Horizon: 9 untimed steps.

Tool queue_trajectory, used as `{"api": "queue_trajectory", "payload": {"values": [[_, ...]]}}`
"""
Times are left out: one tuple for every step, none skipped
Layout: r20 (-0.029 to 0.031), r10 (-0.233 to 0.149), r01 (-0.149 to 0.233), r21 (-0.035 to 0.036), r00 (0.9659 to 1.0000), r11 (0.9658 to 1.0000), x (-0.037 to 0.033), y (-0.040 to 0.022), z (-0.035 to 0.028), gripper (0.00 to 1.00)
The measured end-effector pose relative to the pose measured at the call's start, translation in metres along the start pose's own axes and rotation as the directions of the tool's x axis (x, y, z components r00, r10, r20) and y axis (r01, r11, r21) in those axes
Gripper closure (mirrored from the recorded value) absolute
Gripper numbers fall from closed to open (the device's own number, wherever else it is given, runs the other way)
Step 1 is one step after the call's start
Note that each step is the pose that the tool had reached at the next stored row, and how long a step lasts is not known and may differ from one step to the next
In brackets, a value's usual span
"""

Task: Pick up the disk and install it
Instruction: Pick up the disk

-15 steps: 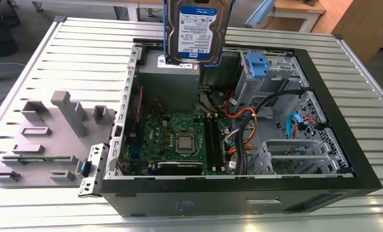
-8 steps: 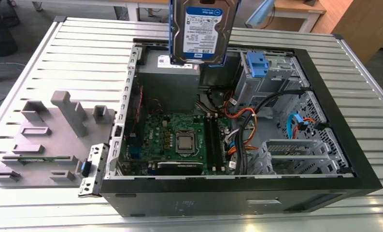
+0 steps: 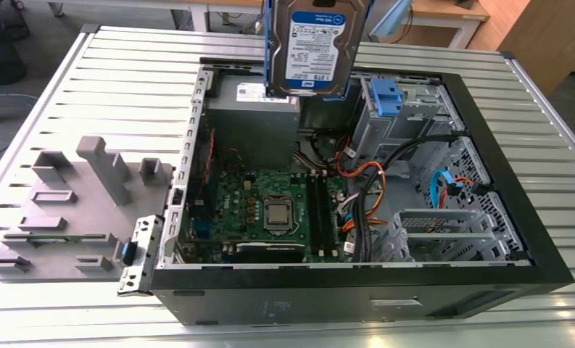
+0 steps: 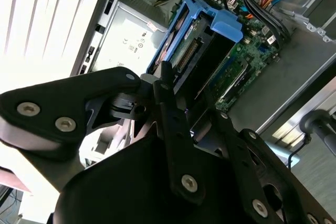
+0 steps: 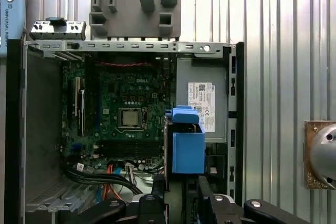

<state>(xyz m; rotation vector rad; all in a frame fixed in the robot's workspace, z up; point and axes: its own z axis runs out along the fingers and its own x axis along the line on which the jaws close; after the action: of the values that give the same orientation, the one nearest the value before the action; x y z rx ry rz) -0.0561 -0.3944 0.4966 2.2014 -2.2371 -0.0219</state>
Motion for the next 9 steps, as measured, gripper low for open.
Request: {"api": "queue_trajectory", "payload": {"values": [[-0.0001,0.000,0.000,0.0000,1.0000,1.0000,0.0000,-0.0018,0.0000,0.65],[0.0000,0.000,0.000,0.0000,1.0000,1.0000,-0.0001,-0.0036,0.0000,0.65],[0.0000,0.000,0.000,0.0000,1.0000,1.0000,-0.0001,-0.0053,0.0000,0.65],[0.0000,0.000,0.000,0.0000,1.0000,1.0000,-0.0001,-0.0071,0.0000,0.65],[-0.0001,0.000,0.000,-0.0001,1.0000,1.0000,-0.0002,-0.0087,0.0000,0.65],[0.0000,0.000,0.000,0.0000,1.0000,1.0000,-0.0002,-0.0103,0.0000,0.65],[0.0000,0.000,0.000,0.0000,1.0000,1.0000,-0.0002,-0.0116,0.0000,0.65],[0.0000,0.000,0.000,0.0000,1.0000,1.0000,-0.0002,-0.0121,0.0000,0.65],[0.0000,0.000,0.000,0.0000,1.0000,1.0000,-0.0002,-0.0121,0.0000,0.65]]}}
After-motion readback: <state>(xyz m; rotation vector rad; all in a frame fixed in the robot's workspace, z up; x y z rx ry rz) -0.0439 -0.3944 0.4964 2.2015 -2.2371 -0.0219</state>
